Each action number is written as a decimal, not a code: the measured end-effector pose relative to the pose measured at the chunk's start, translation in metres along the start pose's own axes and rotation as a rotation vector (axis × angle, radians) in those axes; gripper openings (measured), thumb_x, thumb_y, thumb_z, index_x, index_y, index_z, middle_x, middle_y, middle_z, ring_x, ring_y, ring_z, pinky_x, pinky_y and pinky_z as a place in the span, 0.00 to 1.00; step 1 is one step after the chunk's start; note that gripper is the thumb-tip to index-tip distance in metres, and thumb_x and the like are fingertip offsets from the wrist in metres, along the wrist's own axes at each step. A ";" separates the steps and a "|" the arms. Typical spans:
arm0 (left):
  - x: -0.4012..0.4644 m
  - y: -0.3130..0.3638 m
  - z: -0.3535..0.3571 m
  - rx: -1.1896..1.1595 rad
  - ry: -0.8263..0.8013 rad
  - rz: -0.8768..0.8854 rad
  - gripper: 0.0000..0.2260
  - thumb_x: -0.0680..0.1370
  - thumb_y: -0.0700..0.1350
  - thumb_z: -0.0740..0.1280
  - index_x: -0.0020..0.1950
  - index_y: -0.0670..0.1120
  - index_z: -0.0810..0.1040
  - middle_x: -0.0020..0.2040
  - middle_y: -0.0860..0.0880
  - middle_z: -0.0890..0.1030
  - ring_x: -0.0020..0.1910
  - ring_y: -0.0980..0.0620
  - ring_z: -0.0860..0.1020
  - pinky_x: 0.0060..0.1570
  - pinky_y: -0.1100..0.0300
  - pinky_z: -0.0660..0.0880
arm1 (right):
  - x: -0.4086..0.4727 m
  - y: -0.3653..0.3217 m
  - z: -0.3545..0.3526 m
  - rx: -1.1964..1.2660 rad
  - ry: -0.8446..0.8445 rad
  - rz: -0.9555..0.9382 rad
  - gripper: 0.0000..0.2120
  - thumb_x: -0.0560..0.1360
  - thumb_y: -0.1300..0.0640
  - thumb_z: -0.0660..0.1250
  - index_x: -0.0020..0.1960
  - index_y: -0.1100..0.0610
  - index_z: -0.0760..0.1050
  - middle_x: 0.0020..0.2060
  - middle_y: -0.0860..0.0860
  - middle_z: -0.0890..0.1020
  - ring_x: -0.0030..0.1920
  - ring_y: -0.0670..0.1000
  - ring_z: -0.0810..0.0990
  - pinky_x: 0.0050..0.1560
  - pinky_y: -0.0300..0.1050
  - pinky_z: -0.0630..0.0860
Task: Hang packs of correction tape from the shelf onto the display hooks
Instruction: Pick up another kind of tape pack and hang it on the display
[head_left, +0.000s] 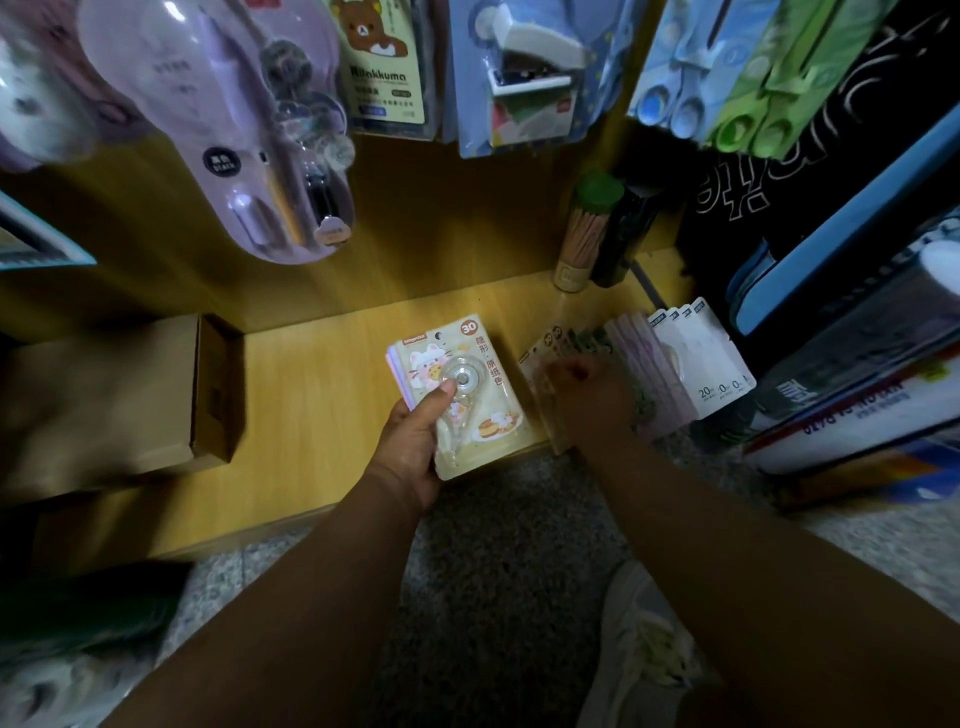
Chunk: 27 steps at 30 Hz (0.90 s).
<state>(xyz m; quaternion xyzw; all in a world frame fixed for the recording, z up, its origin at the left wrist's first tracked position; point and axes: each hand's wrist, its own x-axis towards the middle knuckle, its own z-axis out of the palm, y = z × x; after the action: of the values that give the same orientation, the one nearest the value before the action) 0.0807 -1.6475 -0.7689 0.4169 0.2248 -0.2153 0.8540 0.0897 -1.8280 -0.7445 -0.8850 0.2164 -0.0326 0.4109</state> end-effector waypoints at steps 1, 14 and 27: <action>0.001 -0.001 -0.002 -0.002 -0.001 -0.001 0.29 0.68 0.47 0.73 0.69 0.43 0.74 0.63 0.39 0.80 0.61 0.38 0.79 0.54 0.42 0.79 | 0.007 0.007 -0.002 -0.084 0.053 0.015 0.12 0.76 0.49 0.65 0.48 0.56 0.81 0.43 0.52 0.81 0.46 0.52 0.80 0.49 0.44 0.74; 0.006 -0.005 -0.017 -0.016 -0.053 -0.044 0.26 0.71 0.46 0.70 0.68 0.43 0.75 0.63 0.39 0.80 0.62 0.38 0.78 0.56 0.40 0.77 | 0.039 0.035 0.012 -0.534 -0.007 0.081 0.16 0.77 0.54 0.61 0.57 0.63 0.77 0.57 0.60 0.78 0.58 0.61 0.76 0.57 0.53 0.72; -0.005 0.010 -0.026 -0.066 0.103 0.029 0.31 0.69 0.47 0.74 0.70 0.44 0.72 0.61 0.40 0.81 0.58 0.39 0.80 0.46 0.44 0.80 | 0.020 -0.014 -0.019 0.292 0.026 0.027 0.08 0.76 0.57 0.67 0.41 0.58 0.81 0.34 0.52 0.80 0.38 0.51 0.78 0.41 0.42 0.75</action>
<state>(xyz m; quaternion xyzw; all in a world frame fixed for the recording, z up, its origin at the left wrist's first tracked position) 0.0771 -1.6200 -0.7740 0.4021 0.2693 -0.1738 0.8577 0.1080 -1.8414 -0.7243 -0.8122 0.2264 -0.0695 0.5331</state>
